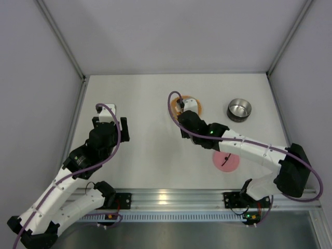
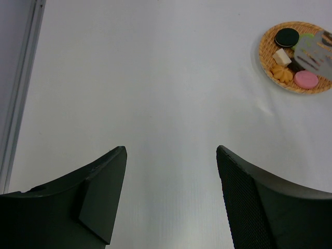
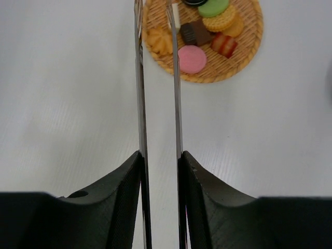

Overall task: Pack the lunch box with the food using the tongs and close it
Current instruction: Pick up the fake food from the plate.

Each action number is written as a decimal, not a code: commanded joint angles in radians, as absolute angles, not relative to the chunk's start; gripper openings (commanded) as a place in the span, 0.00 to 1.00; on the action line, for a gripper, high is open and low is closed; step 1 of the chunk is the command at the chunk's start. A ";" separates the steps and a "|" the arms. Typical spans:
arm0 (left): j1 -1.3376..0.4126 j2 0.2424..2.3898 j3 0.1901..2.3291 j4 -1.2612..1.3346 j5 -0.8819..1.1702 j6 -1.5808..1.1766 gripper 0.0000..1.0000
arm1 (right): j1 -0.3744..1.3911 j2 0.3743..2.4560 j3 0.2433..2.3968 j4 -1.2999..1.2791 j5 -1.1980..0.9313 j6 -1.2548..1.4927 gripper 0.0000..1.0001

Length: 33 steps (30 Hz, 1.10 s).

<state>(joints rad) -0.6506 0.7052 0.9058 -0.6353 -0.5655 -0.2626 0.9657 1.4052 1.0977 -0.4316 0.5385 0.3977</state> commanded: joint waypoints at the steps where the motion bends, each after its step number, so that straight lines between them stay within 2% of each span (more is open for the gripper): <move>1: -0.649 0.706 0.900 -0.601 -0.563 -0.261 0.75 | 0.876 1.318 1.103 -0.460 0.525 0.399 0.34; 8: -0.650 0.707 0.900 -0.601 -0.563 -0.261 0.75 | 0.766 1.292 1.134 -0.495 0.465 0.365 0.20; 11: -0.650 0.707 0.900 -0.601 -0.563 -0.261 0.75 | 0.742 1.287 1.140 -0.505 0.453 0.356 0.19; 16: -0.650 0.707 0.900 -0.601 -0.561 -0.261 0.75 | 0.680 1.307 1.149 -0.493 0.428 0.344 0.28; 17: -0.650 0.707 0.900 -0.601 -0.560 -0.261 0.75 | 0.669 1.316 1.155 -0.489 0.419 0.341 0.32; 23: -0.650 0.707 0.900 -0.600 -0.558 -0.259 0.75 | 0.606 1.397 1.195 -0.474 0.330 0.325 0.40; 28: -0.650 0.709 0.899 -0.600 -0.554 -0.258 0.75 | 0.577 1.469 1.227 -0.457 0.273 0.321 0.45; 33: -0.650 0.709 0.899 -0.600 -0.552 -0.258 0.75 | 0.551 1.512 1.235 -0.450 0.235 0.333 0.46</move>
